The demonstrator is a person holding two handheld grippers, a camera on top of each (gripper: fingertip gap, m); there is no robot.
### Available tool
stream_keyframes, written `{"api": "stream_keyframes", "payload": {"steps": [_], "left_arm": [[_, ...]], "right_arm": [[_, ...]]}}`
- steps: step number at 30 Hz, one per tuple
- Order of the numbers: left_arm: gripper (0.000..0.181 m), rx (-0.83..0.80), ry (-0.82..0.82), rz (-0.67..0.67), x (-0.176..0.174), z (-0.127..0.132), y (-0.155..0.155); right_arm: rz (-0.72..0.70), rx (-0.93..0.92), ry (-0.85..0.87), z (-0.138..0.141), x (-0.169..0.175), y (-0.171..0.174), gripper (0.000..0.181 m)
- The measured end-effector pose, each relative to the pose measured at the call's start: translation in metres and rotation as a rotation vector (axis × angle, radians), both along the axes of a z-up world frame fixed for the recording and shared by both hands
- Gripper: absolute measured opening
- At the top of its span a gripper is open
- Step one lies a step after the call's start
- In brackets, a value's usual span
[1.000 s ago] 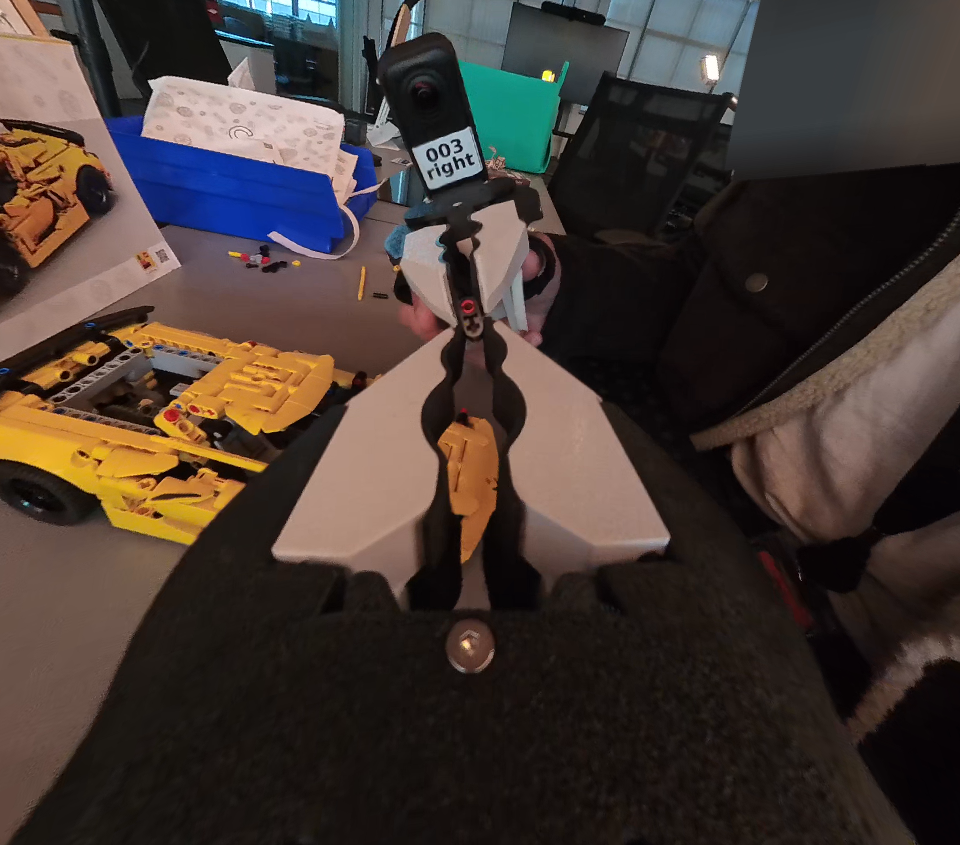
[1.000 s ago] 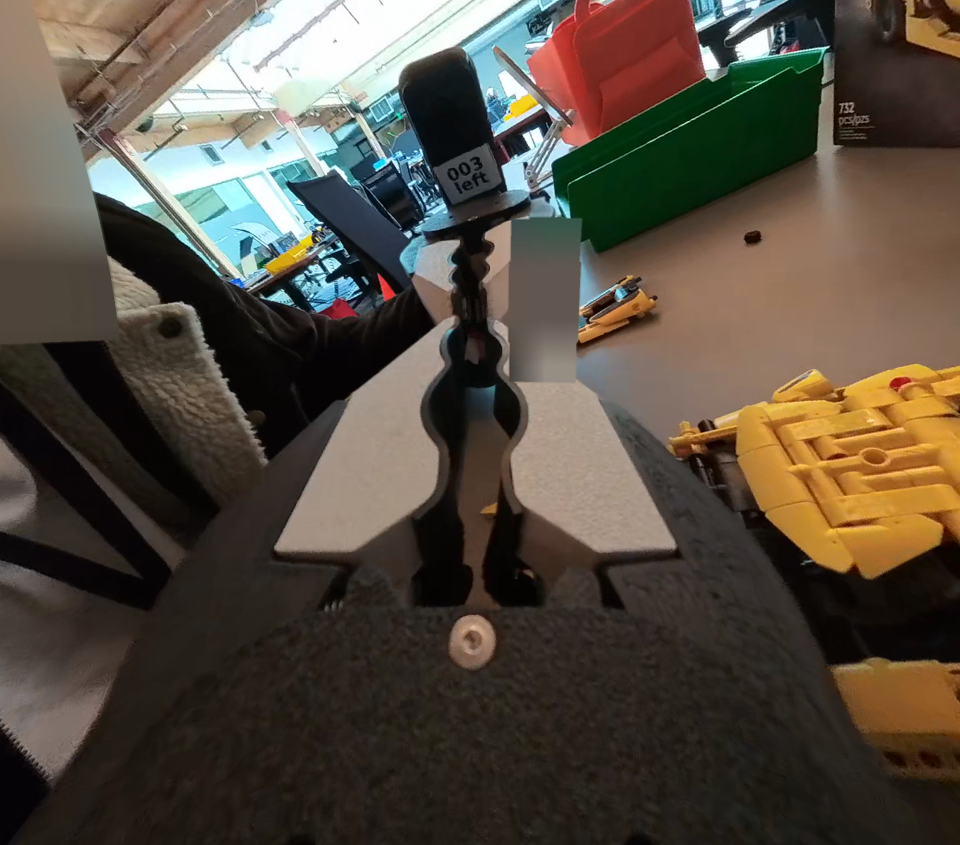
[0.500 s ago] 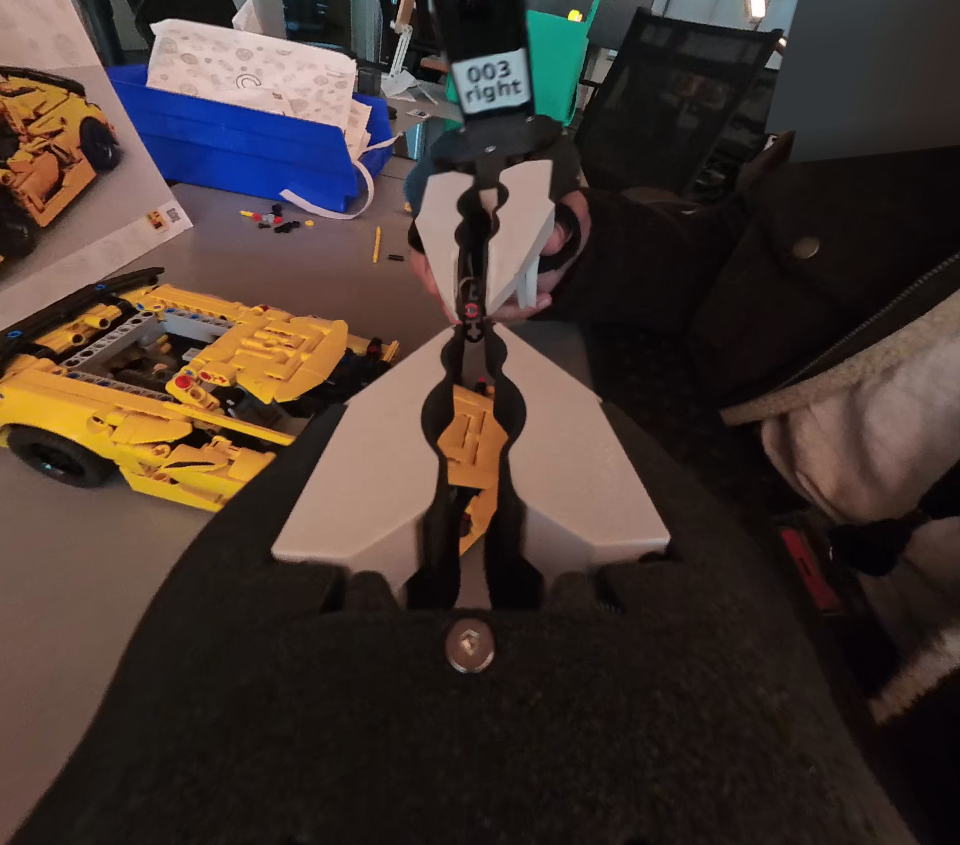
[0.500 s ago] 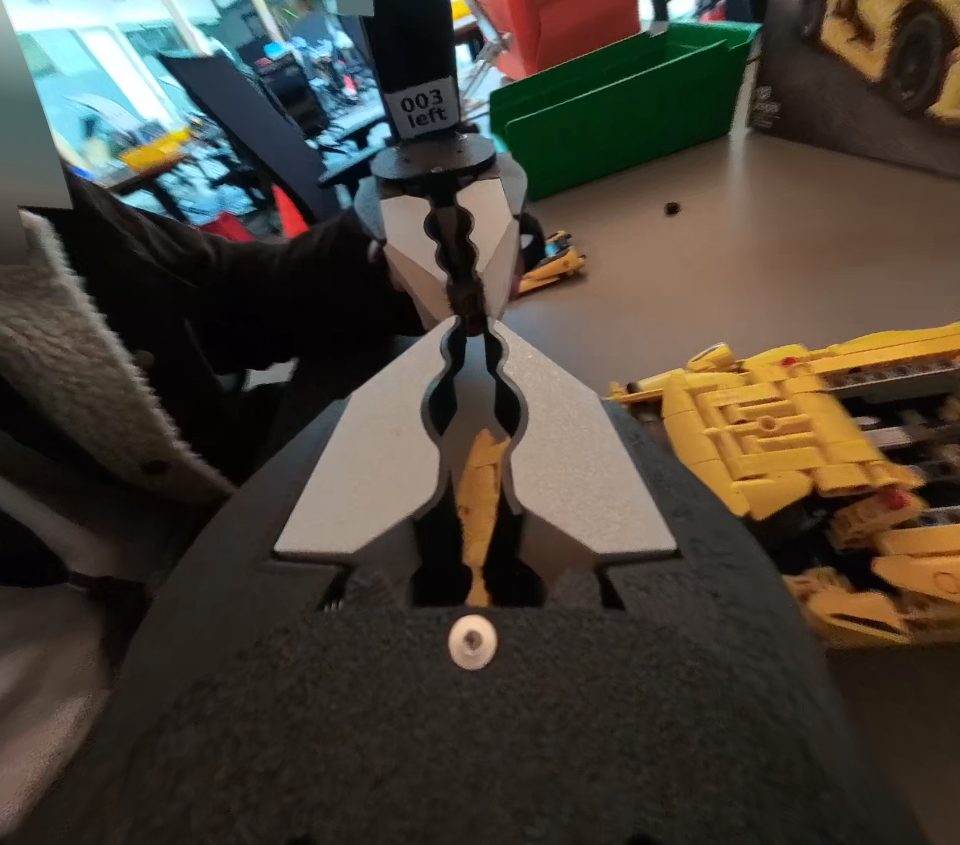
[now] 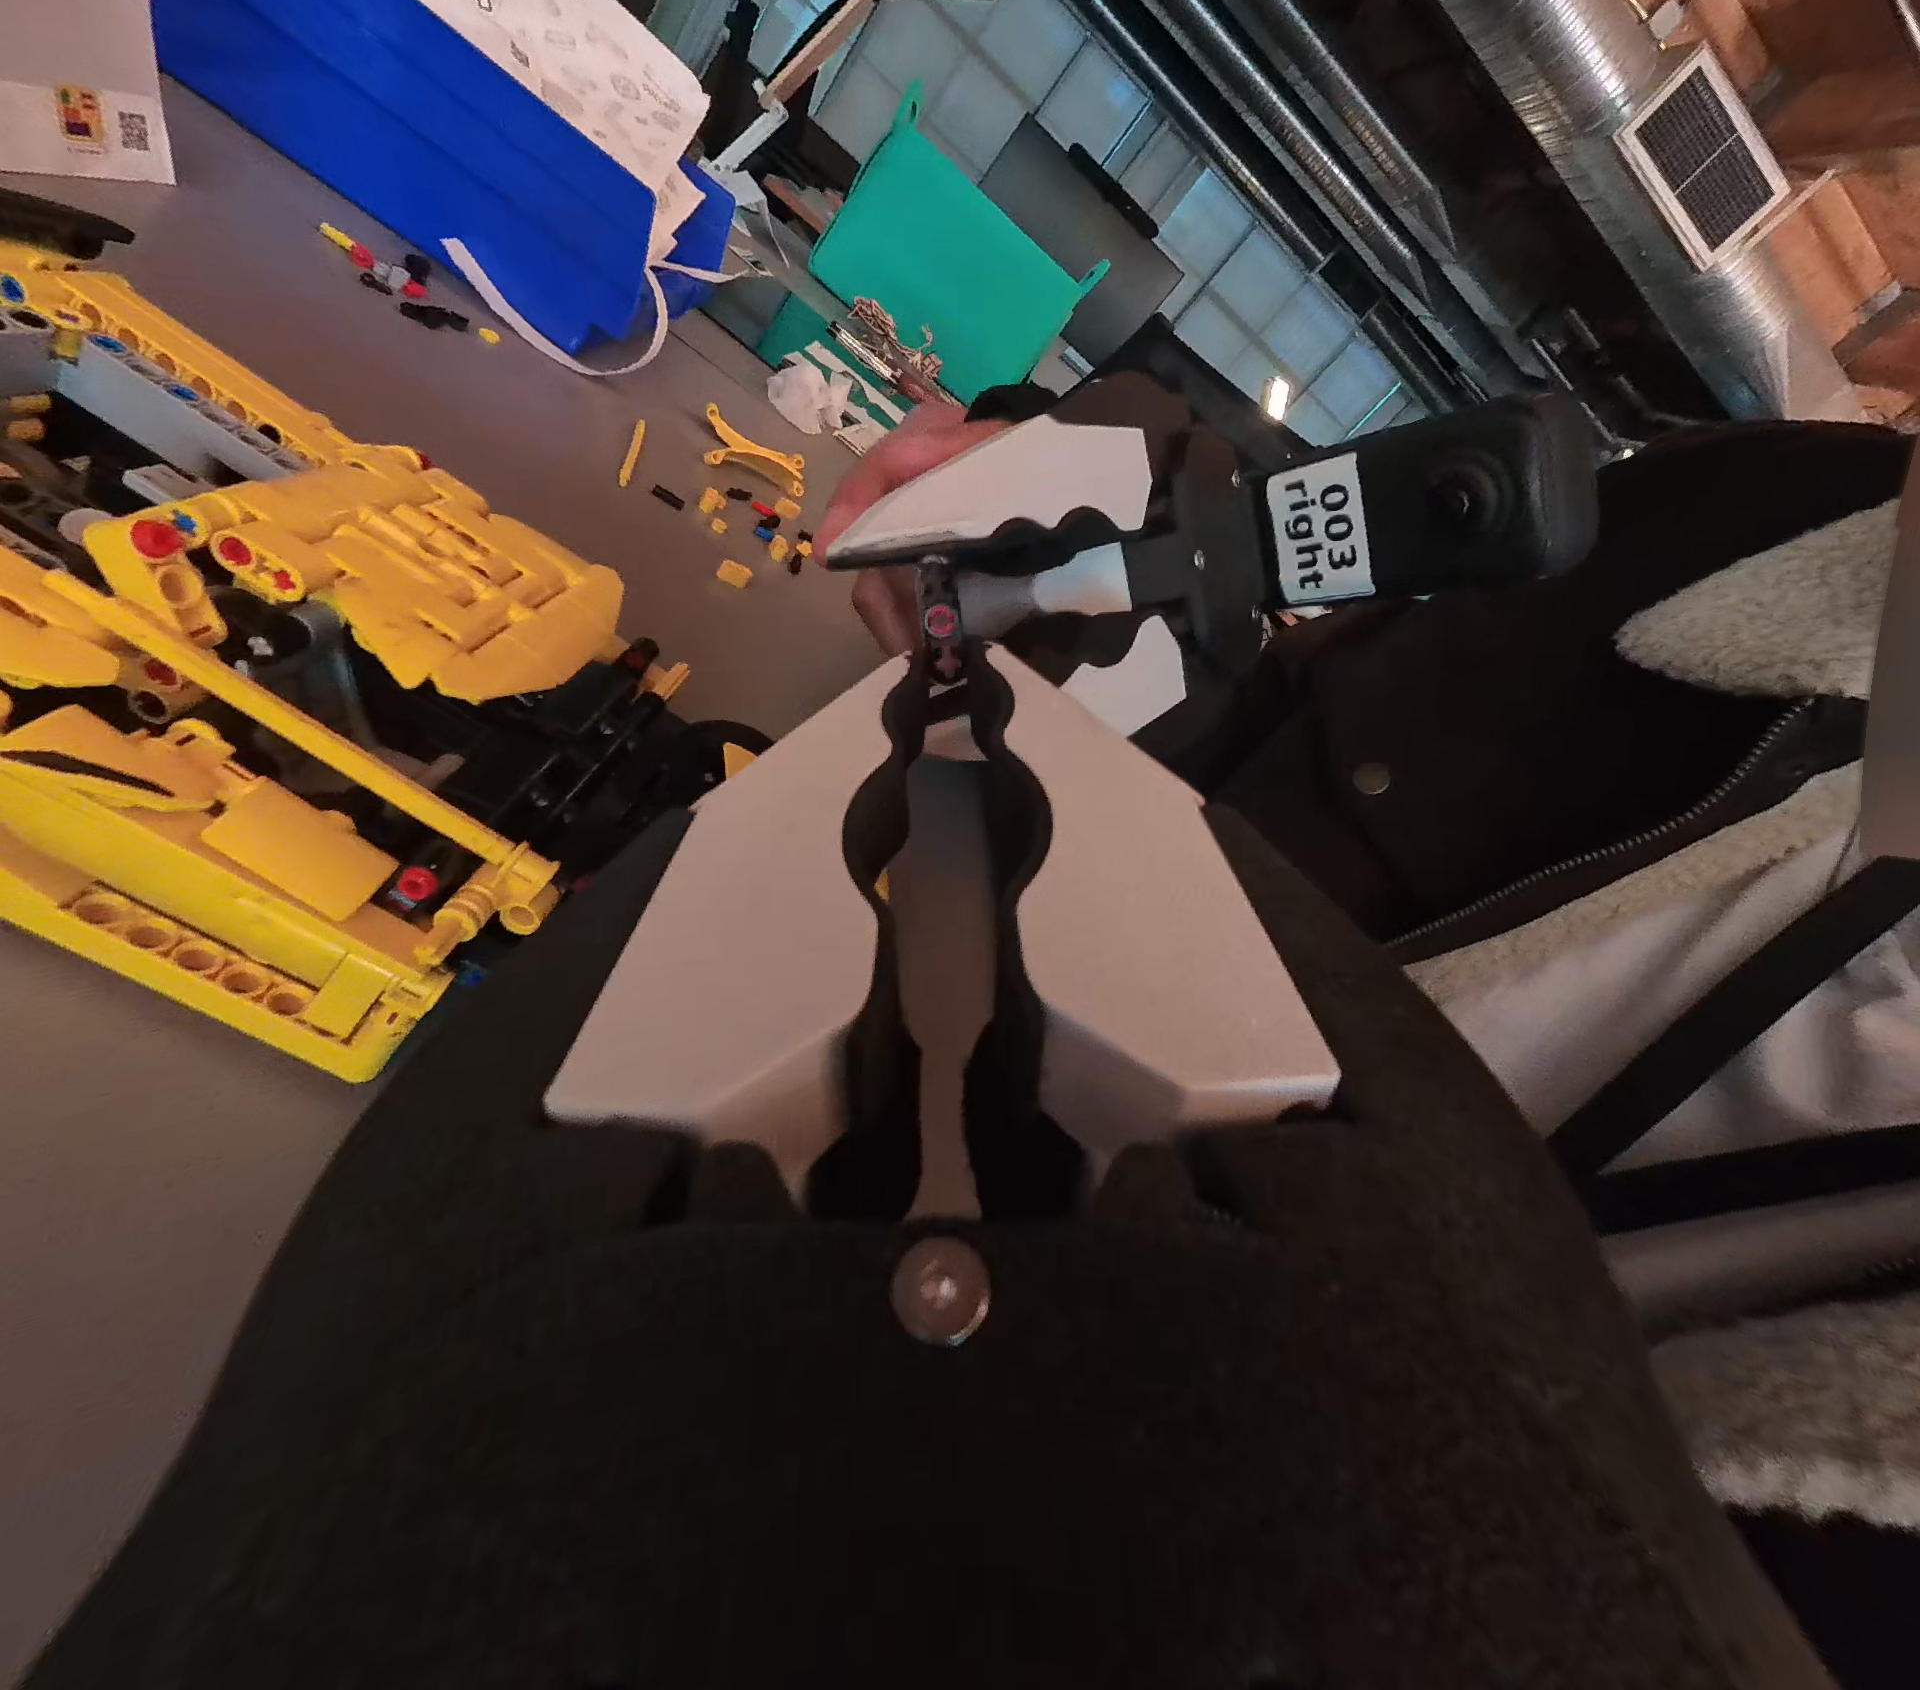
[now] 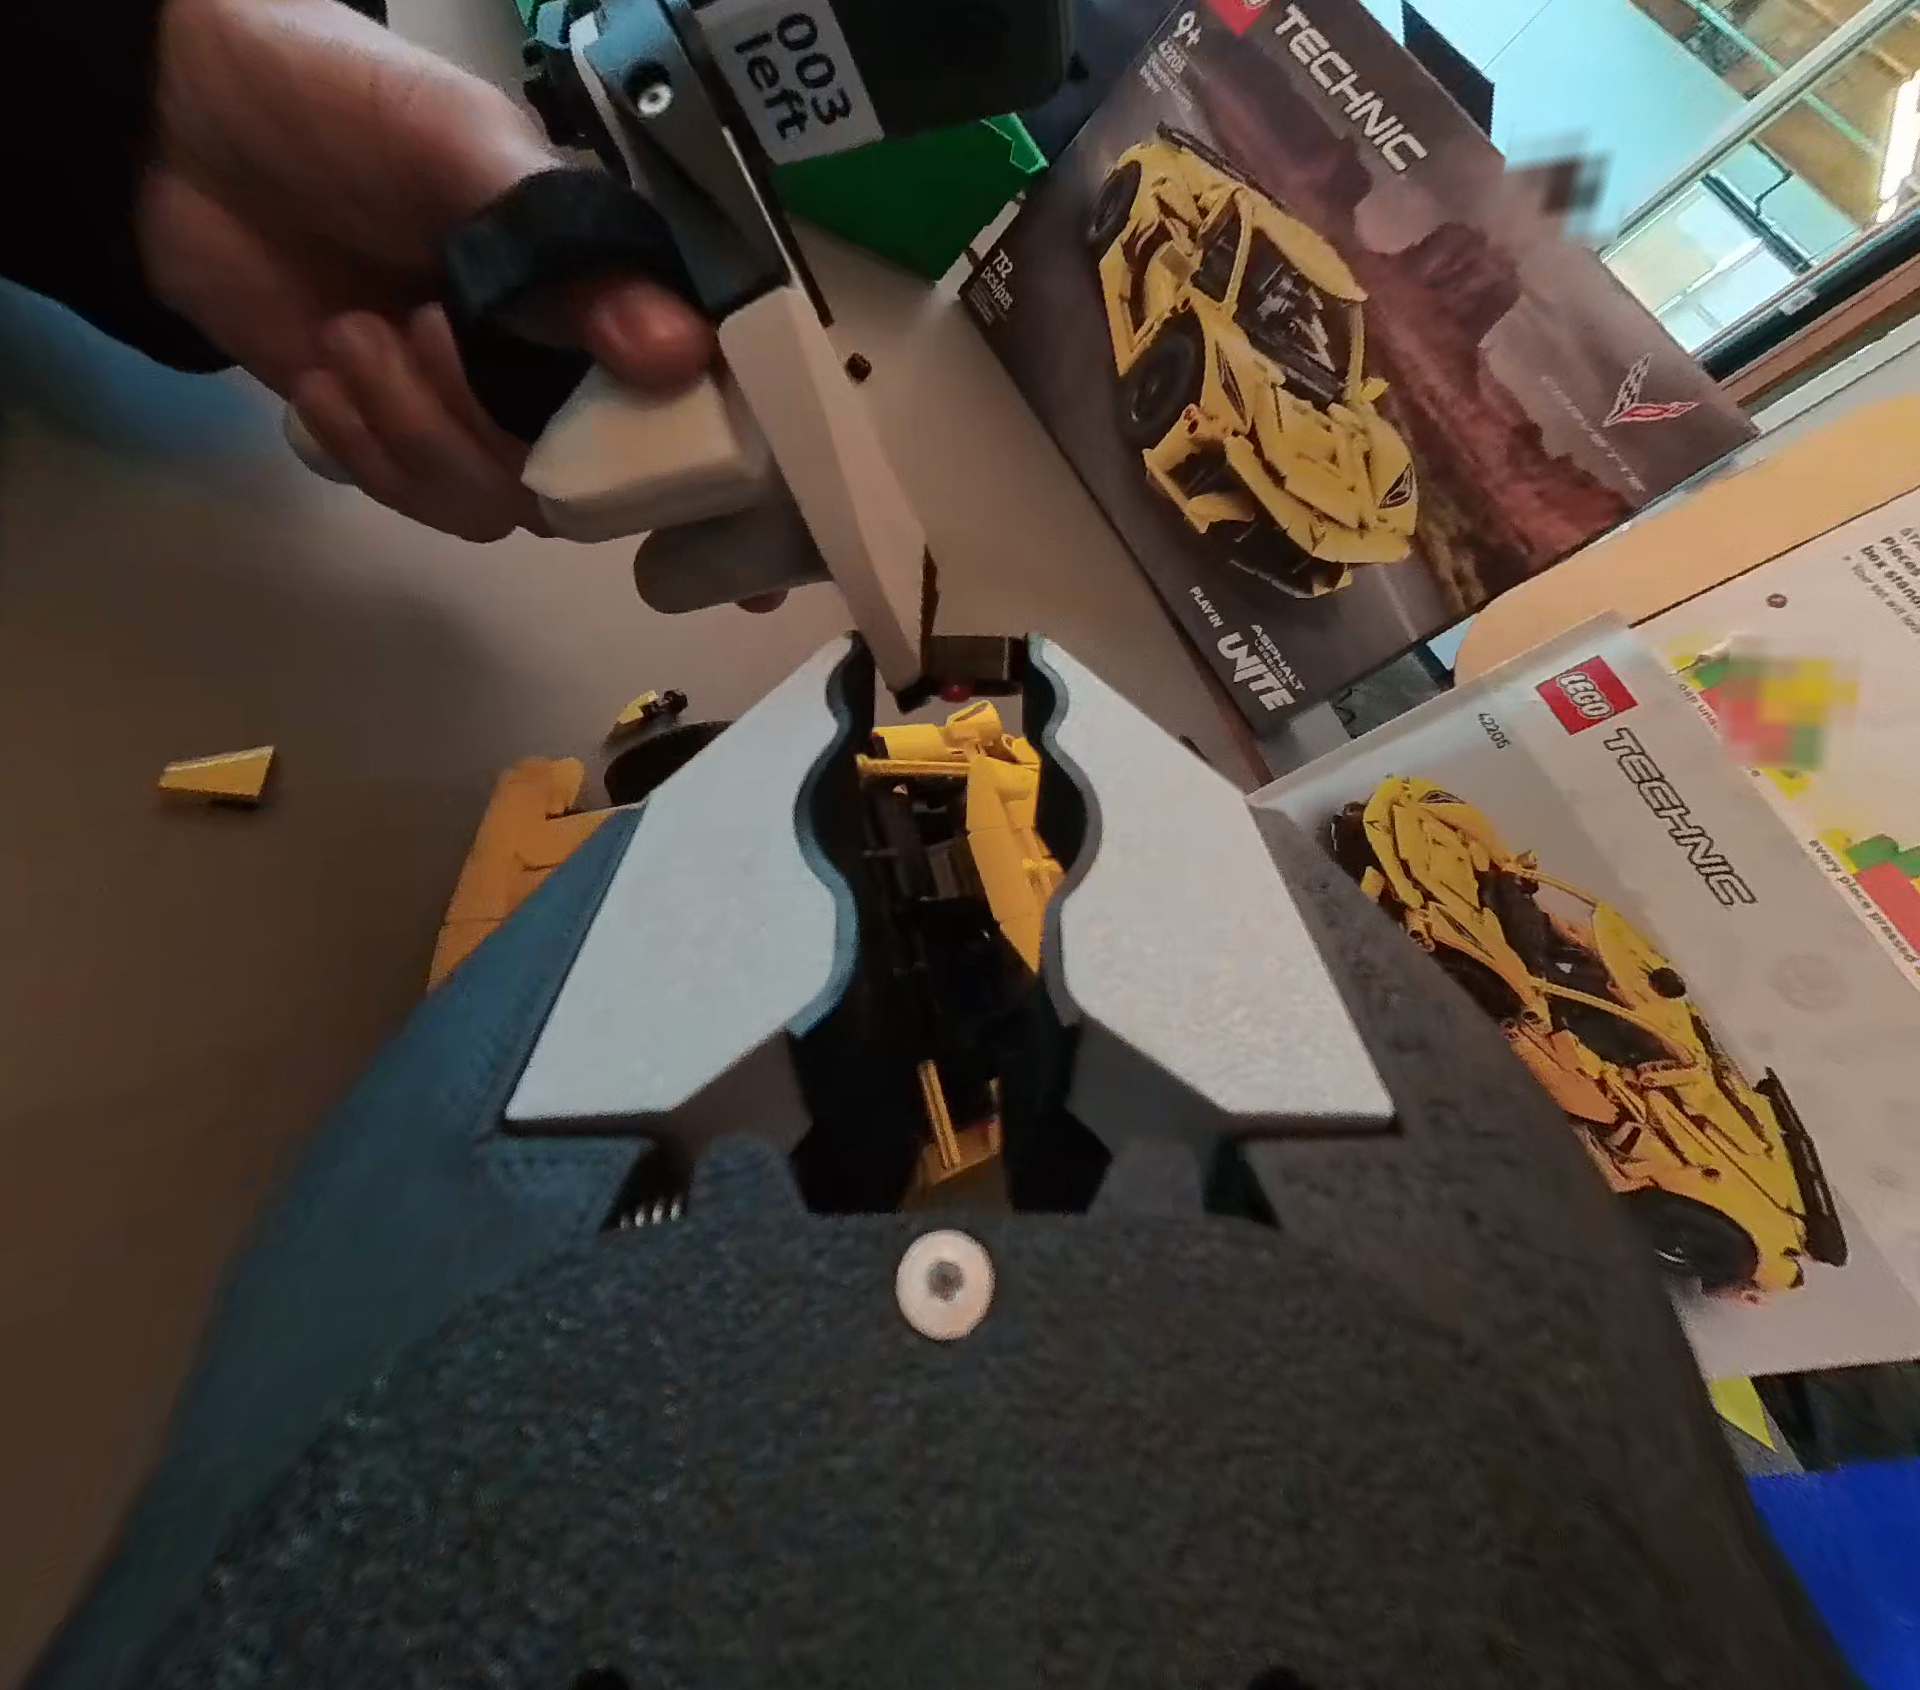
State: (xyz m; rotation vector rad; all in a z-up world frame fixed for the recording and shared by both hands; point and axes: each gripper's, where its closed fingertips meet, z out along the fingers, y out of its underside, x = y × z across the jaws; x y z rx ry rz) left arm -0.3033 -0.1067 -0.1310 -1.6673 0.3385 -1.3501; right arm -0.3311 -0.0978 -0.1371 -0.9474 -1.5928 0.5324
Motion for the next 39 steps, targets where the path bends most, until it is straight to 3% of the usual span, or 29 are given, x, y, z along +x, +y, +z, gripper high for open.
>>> {"api": "stream_keyframes", "payload": {"steps": [4,6,8,33,35,37,39], "left_arm": [[0.007,0.024,0.033,0.000,0.002,-0.001,0.000],[0.019,0.014,0.033,-0.016,0.002,-0.001,-0.001],[0.007,0.017,0.074,-0.003,0.002,-0.006,0.000],[0.005,0.054,0.191,0.005,0.000,-0.003,-0.009],[0.007,0.060,0.158,0.092,-0.021,0.004,-0.003],[0.006,0.103,-0.025,0.268,-0.084,0.035,0.002],[0.006,0.167,0.027,0.283,-0.081,0.039,-0.003]], "right_arm": [[0.027,0.025,-0.040,-0.005,0.003,-0.002,0.024],[0.029,0.068,-0.066,-0.011,0.003,-0.002,0.024],[0.038,0.111,-0.066,-0.011,0.003,-0.006,0.024],[0.076,0.041,-0.117,-0.010,0.008,-0.014,0.023],[-0.006,0.098,-0.133,-0.011,0.017,0.008,0.000],[0.029,-0.020,-0.106,-0.008,0.032,0.019,0.000],[0.098,-0.156,-0.100,-0.002,0.027,0.004,0.000]]}}
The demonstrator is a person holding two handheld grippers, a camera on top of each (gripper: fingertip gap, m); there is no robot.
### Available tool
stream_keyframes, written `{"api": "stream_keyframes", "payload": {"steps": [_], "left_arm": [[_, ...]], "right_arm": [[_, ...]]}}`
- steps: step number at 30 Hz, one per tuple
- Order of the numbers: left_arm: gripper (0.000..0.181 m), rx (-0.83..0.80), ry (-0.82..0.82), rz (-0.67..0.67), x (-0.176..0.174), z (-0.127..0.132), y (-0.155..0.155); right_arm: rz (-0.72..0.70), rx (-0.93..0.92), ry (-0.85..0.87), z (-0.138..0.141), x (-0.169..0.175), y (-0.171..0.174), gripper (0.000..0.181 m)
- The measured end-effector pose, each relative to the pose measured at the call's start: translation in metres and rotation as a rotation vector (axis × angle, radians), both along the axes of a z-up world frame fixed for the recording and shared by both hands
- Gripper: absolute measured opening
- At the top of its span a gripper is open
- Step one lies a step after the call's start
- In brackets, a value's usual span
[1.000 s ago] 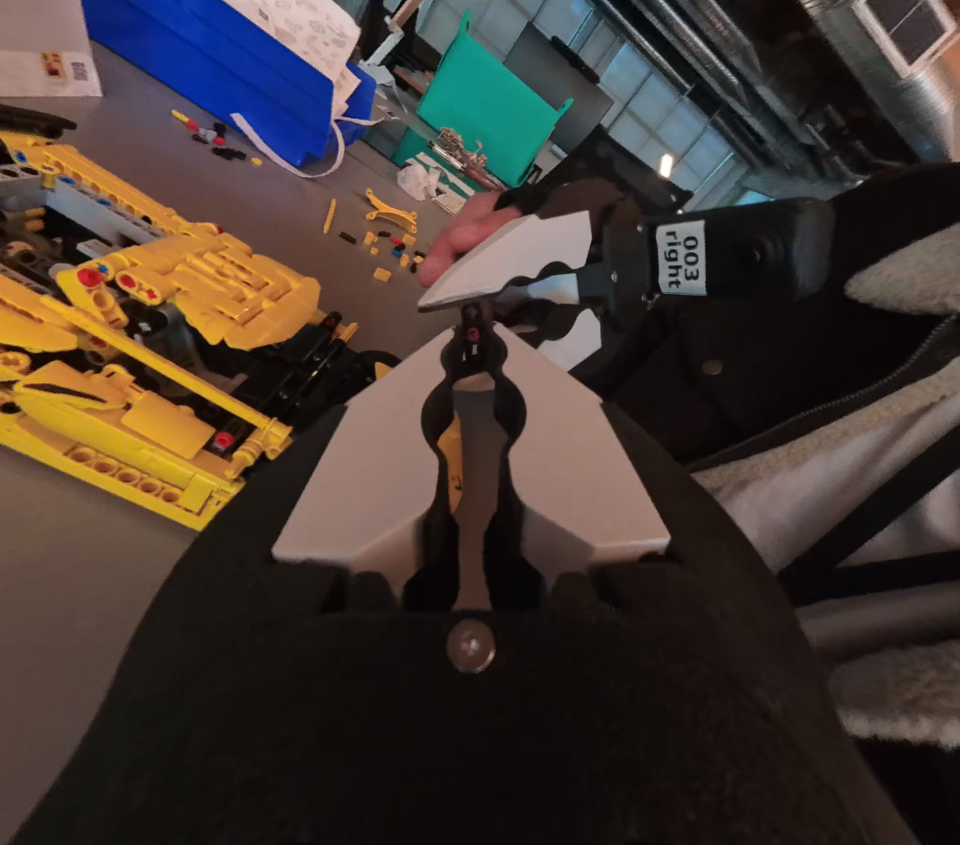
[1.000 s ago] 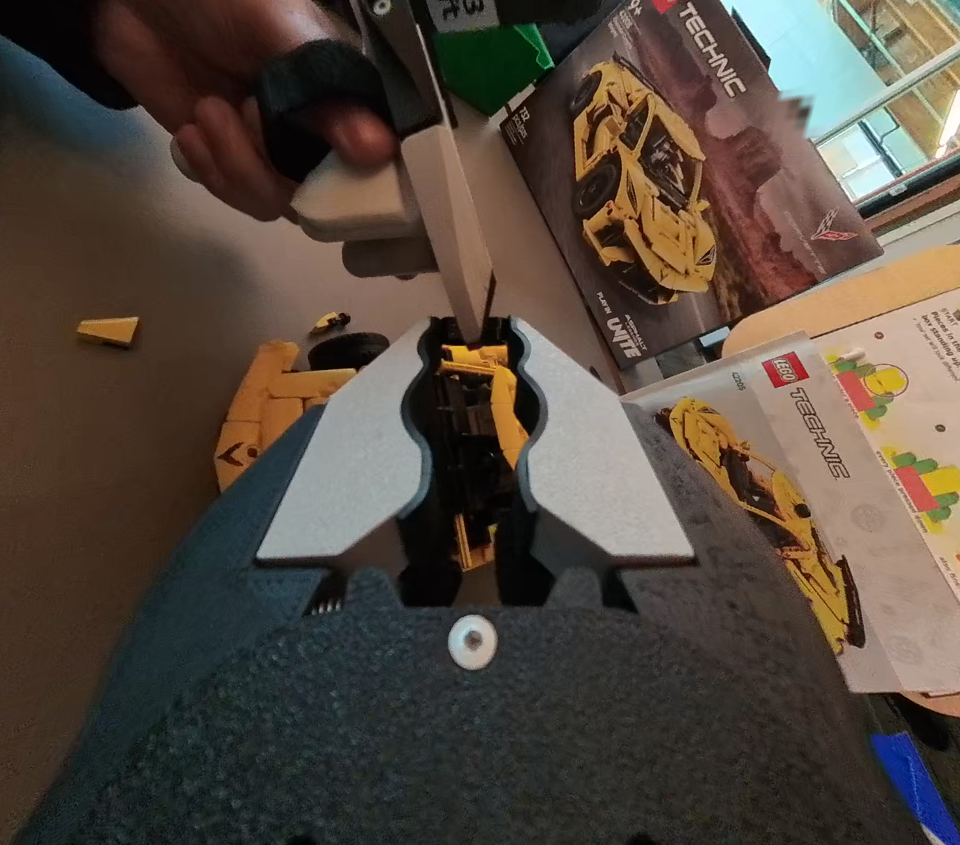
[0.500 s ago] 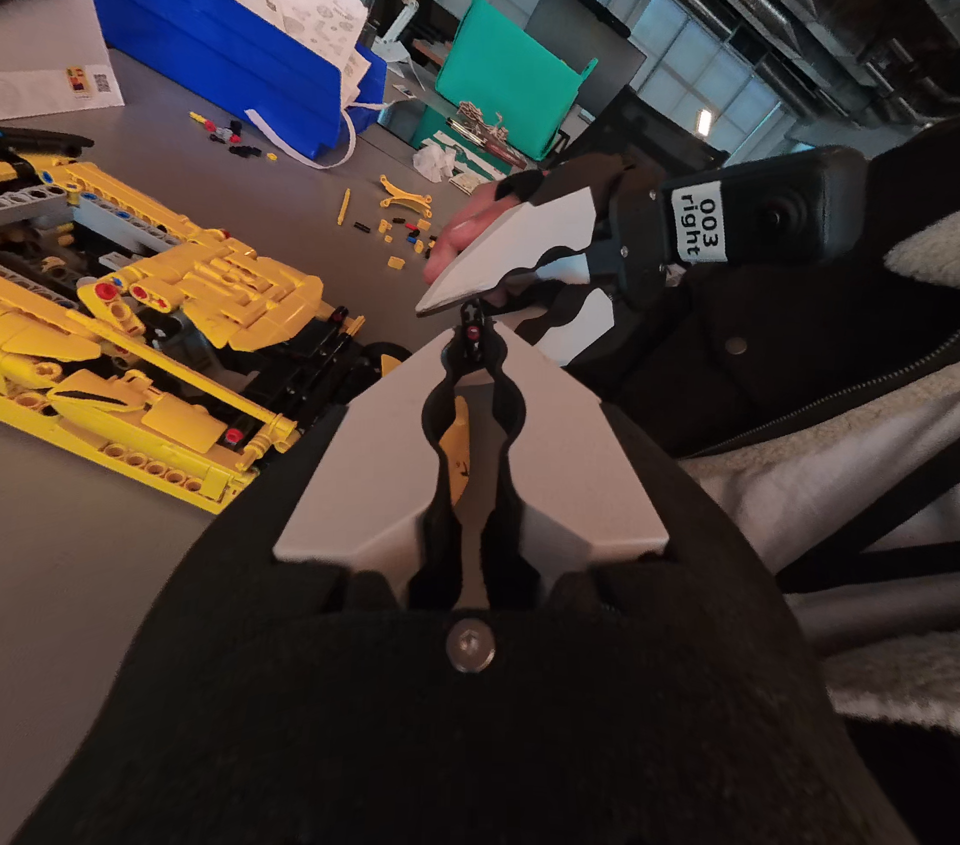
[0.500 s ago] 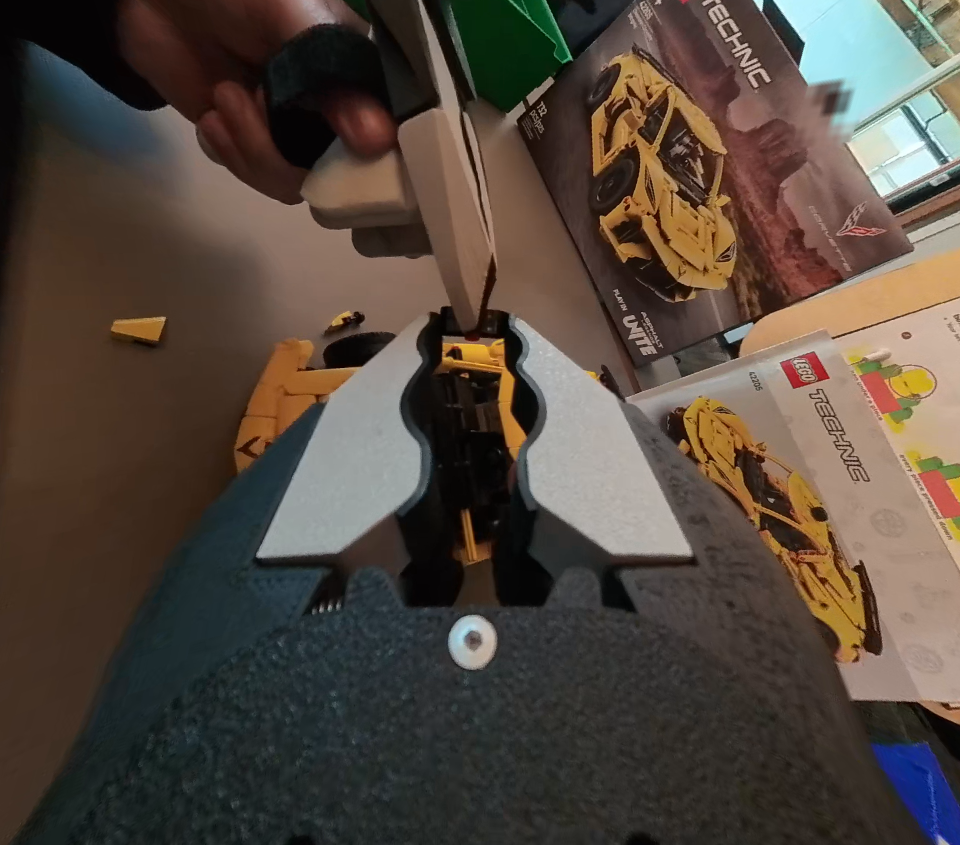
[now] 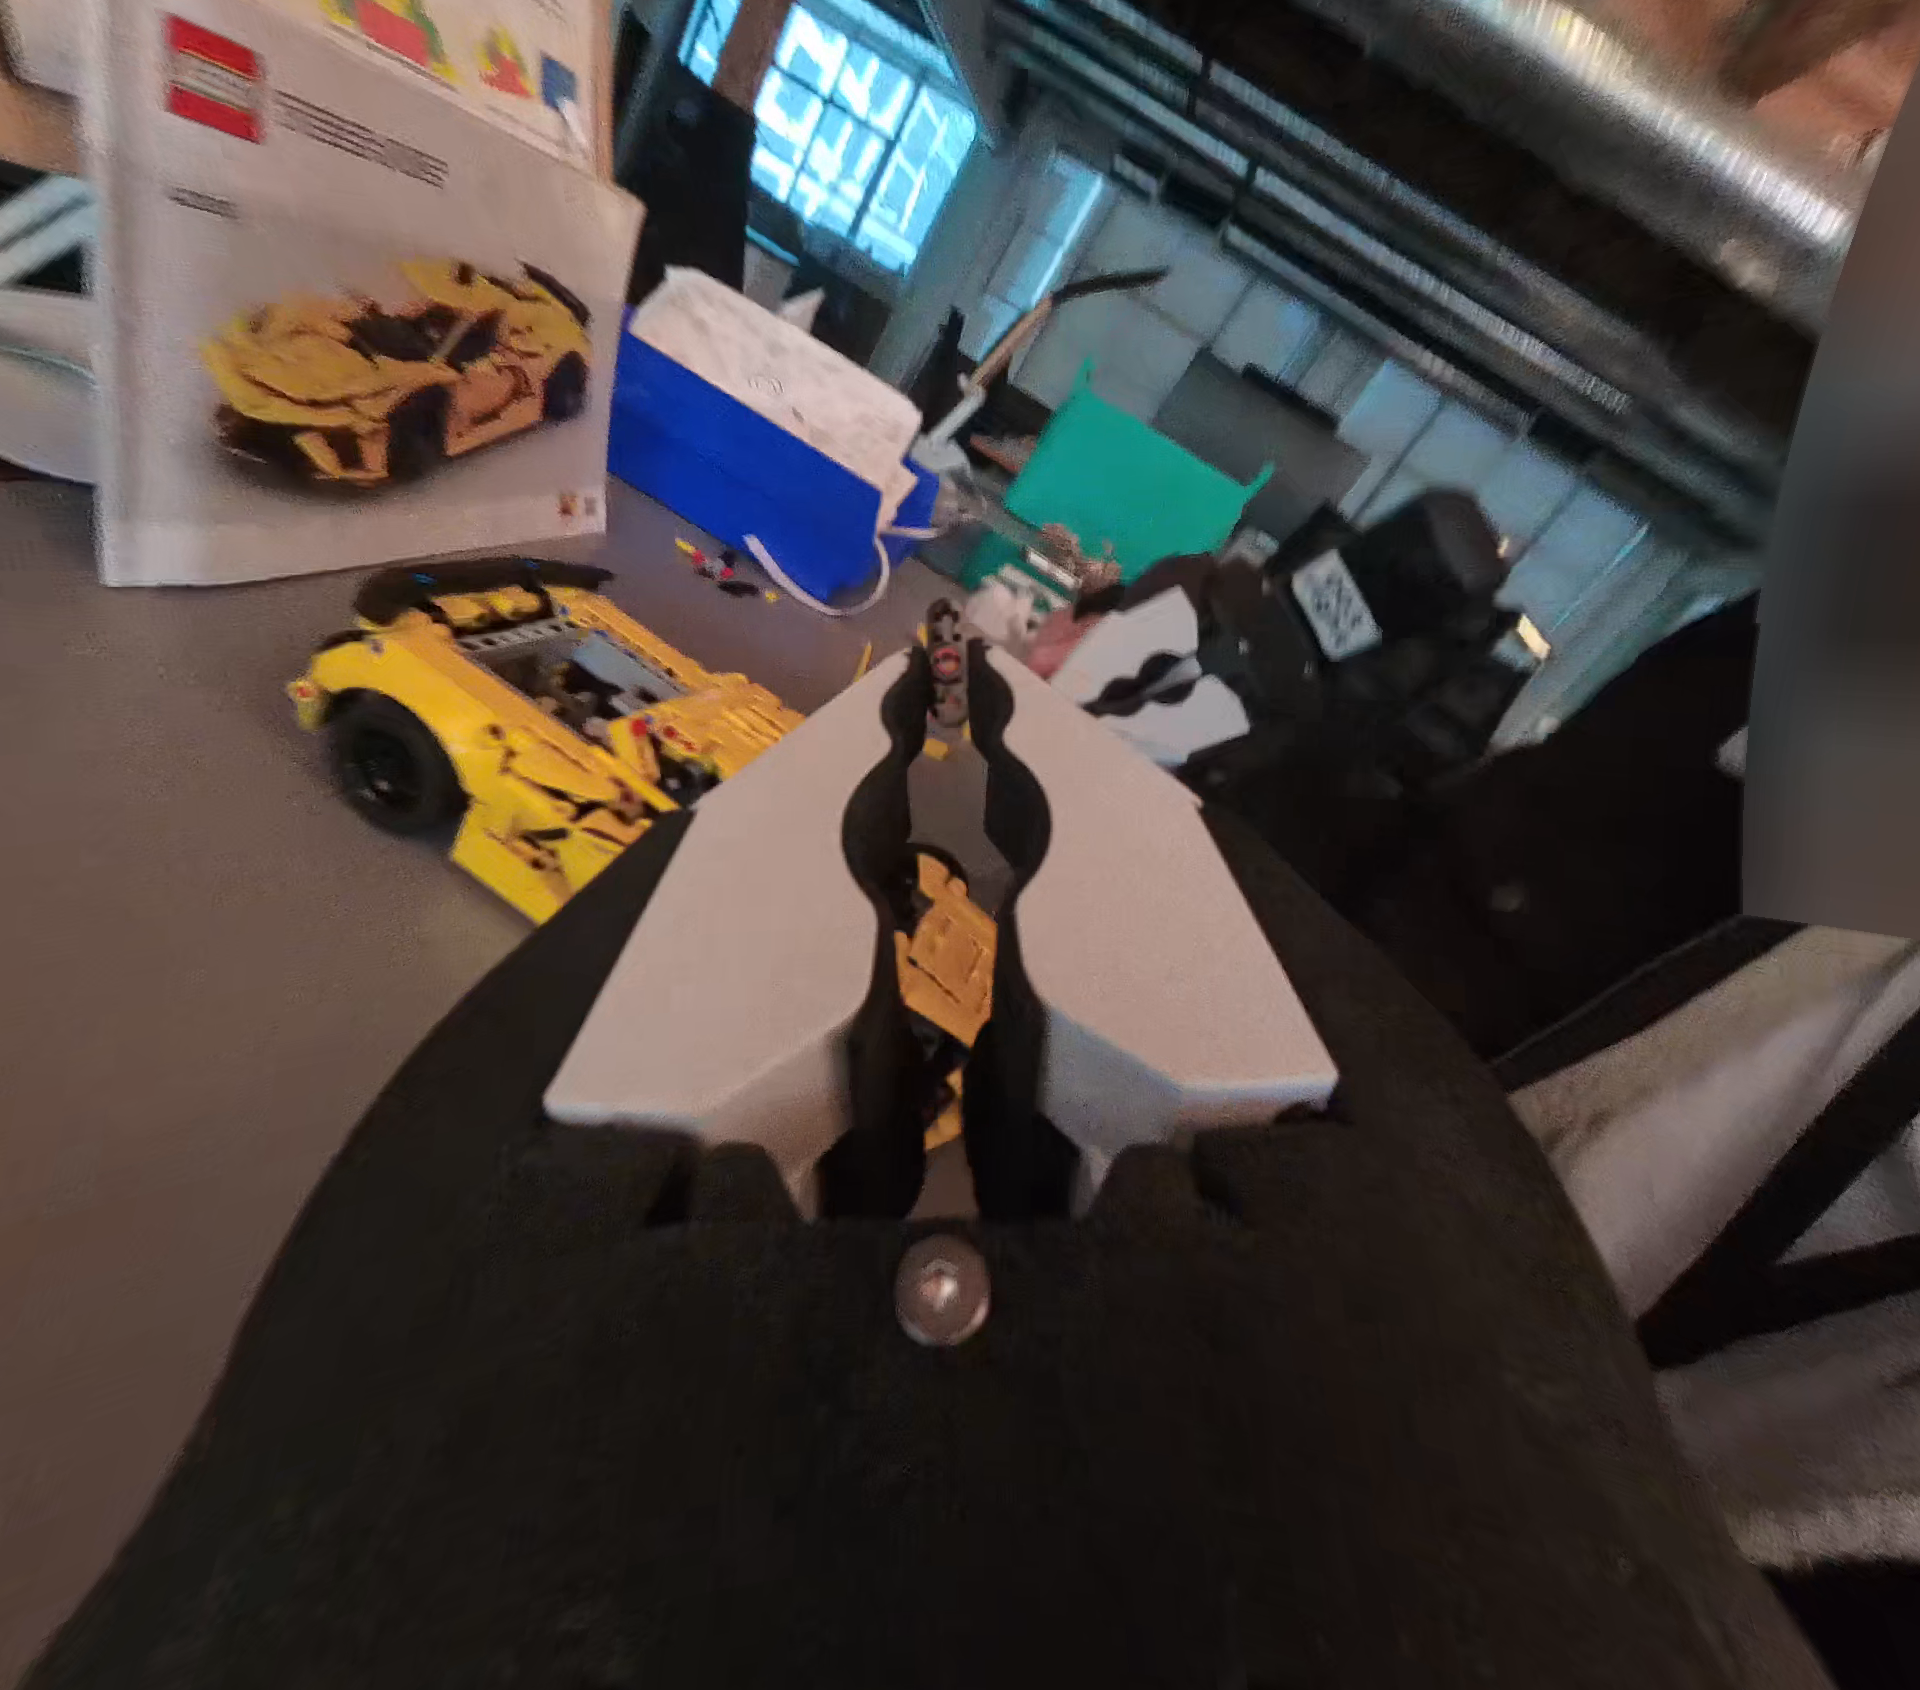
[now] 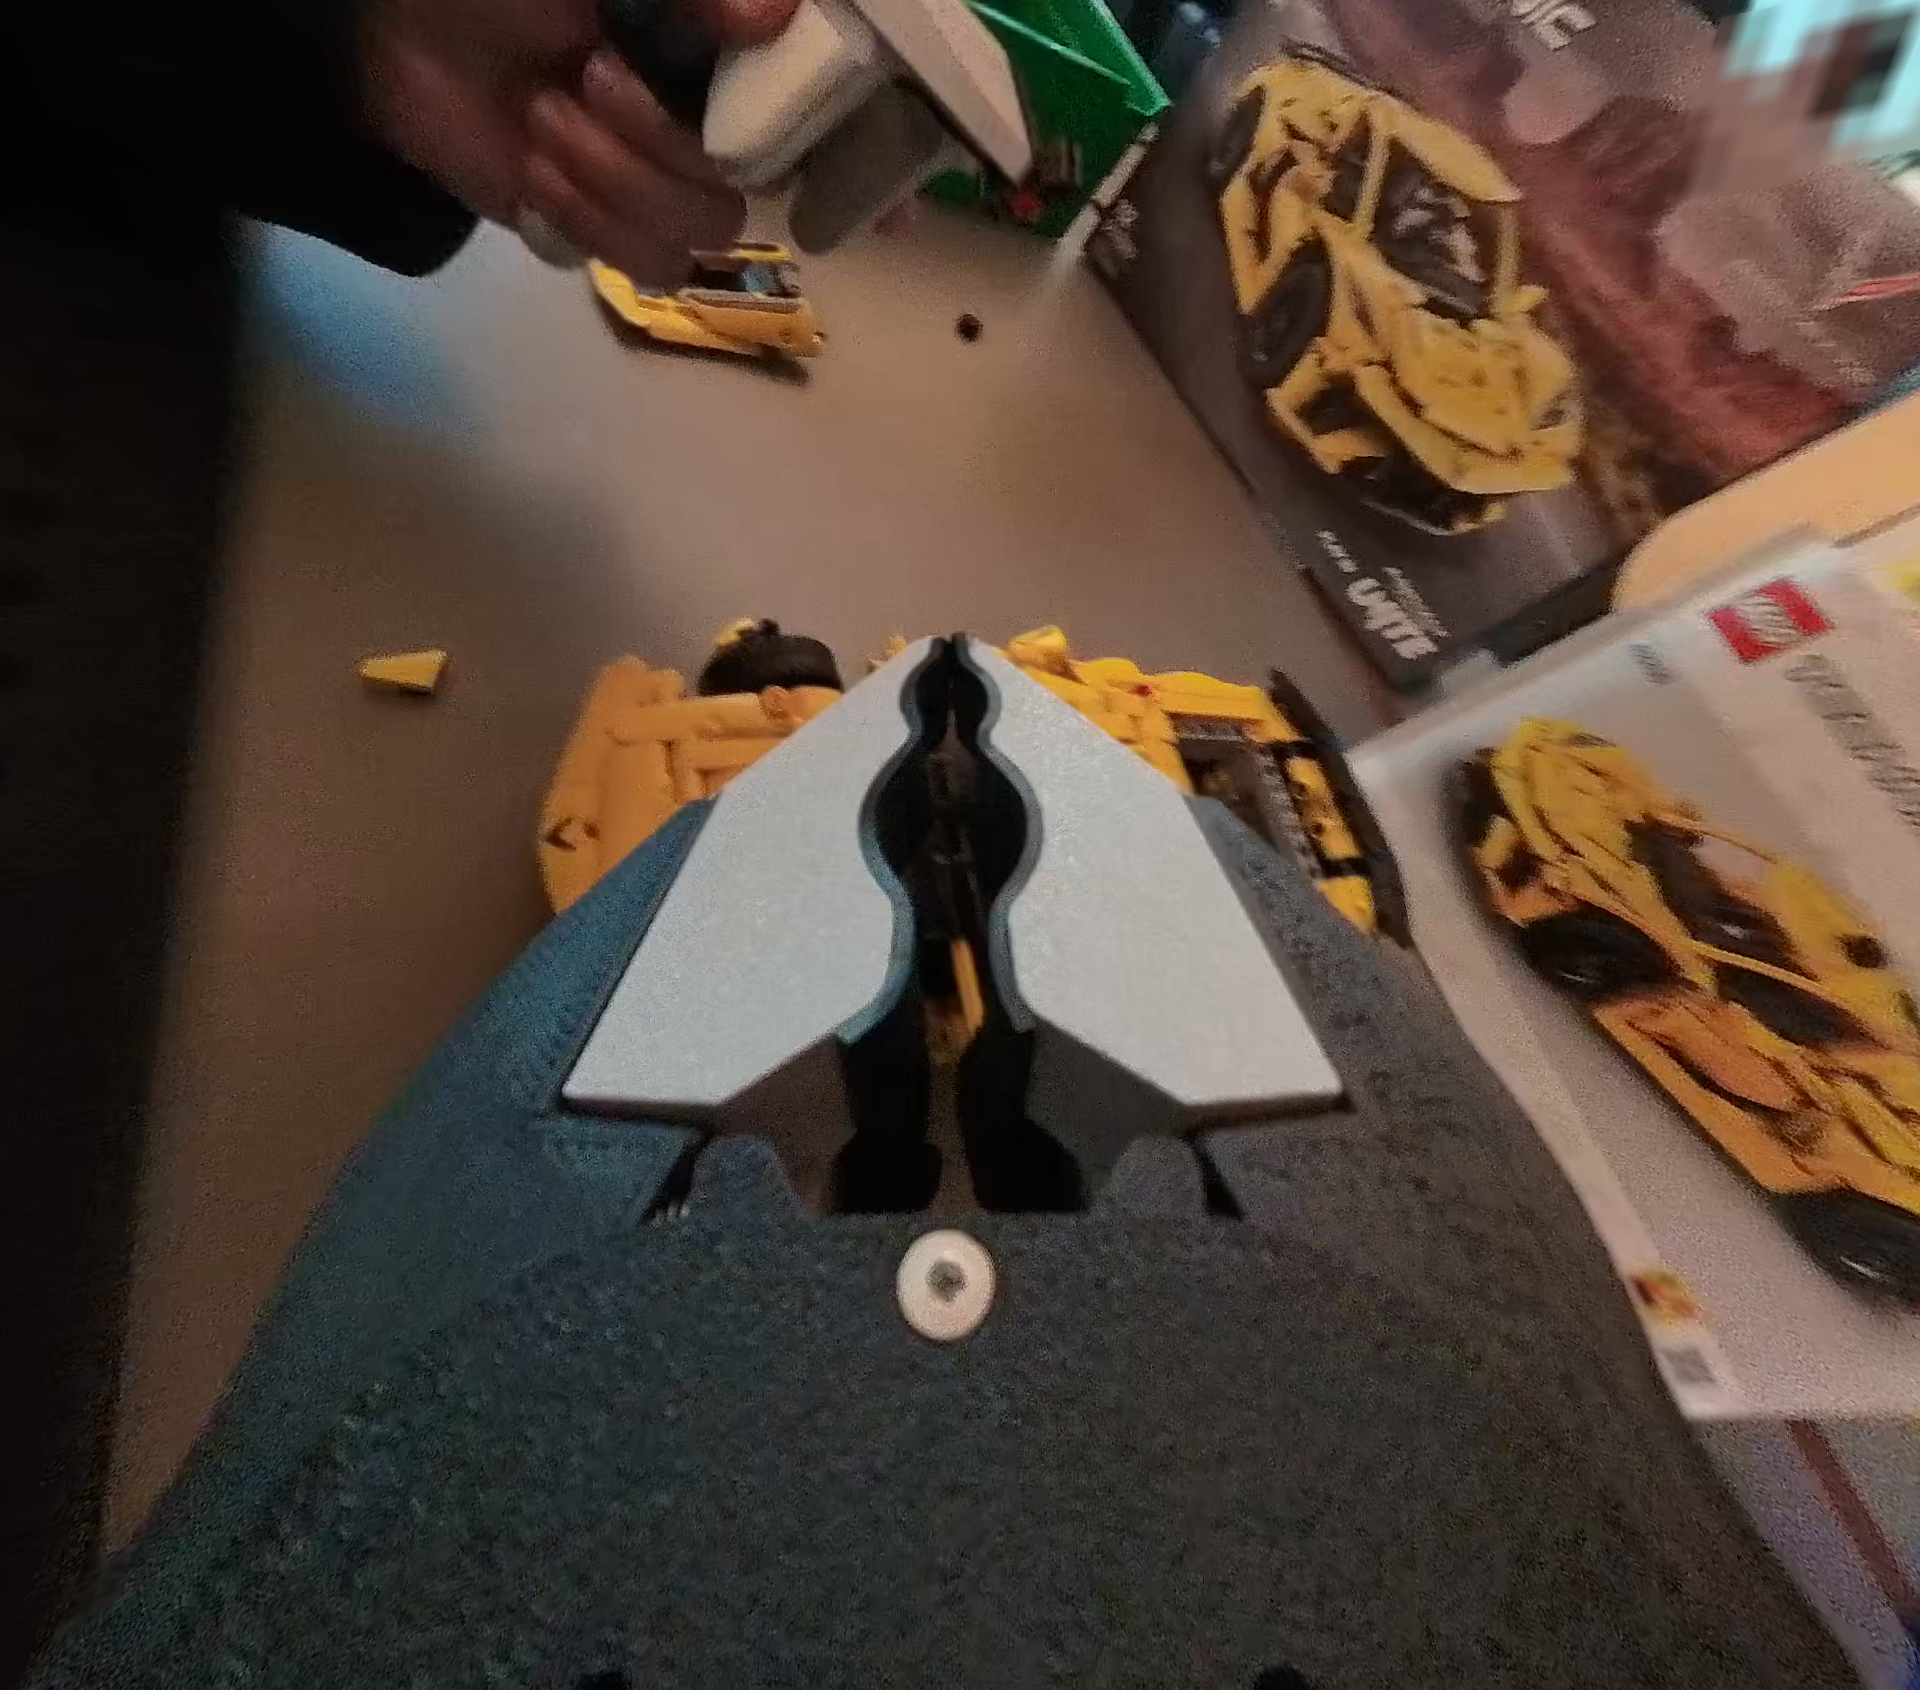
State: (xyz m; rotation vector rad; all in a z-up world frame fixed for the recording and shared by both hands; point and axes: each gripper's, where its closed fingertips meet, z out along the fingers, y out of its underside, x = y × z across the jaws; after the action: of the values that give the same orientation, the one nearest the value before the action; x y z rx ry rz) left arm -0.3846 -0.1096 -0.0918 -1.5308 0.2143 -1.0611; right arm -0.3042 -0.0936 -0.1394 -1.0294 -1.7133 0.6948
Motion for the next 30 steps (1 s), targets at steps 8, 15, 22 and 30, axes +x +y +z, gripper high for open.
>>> {"api": "stream_keyframes", "payload": {"steps": [8,15,22,30], "left_arm": [[0.006,-0.155,-0.210,-0.239,0.055,-0.019,-0.001],[0.006,-0.201,-0.312,-0.303,0.068,-0.022,0.000],[0.007,-0.232,-0.321,-0.327,0.072,-0.026,-0.001],[0.006,-0.251,-0.451,-0.336,0.061,-0.021,0.002]], "right_arm": [[-0.035,-0.040,0.191,0.022,-0.018,-0.012,0.012],[-0.023,-0.014,0.183,0.020,-0.018,-0.015,0.017],[-0.009,-0.010,0.179,0.020,-0.016,-0.018,0.016],[-0.006,0.002,0.186,0.021,-0.015,-0.016,0.013]]}}
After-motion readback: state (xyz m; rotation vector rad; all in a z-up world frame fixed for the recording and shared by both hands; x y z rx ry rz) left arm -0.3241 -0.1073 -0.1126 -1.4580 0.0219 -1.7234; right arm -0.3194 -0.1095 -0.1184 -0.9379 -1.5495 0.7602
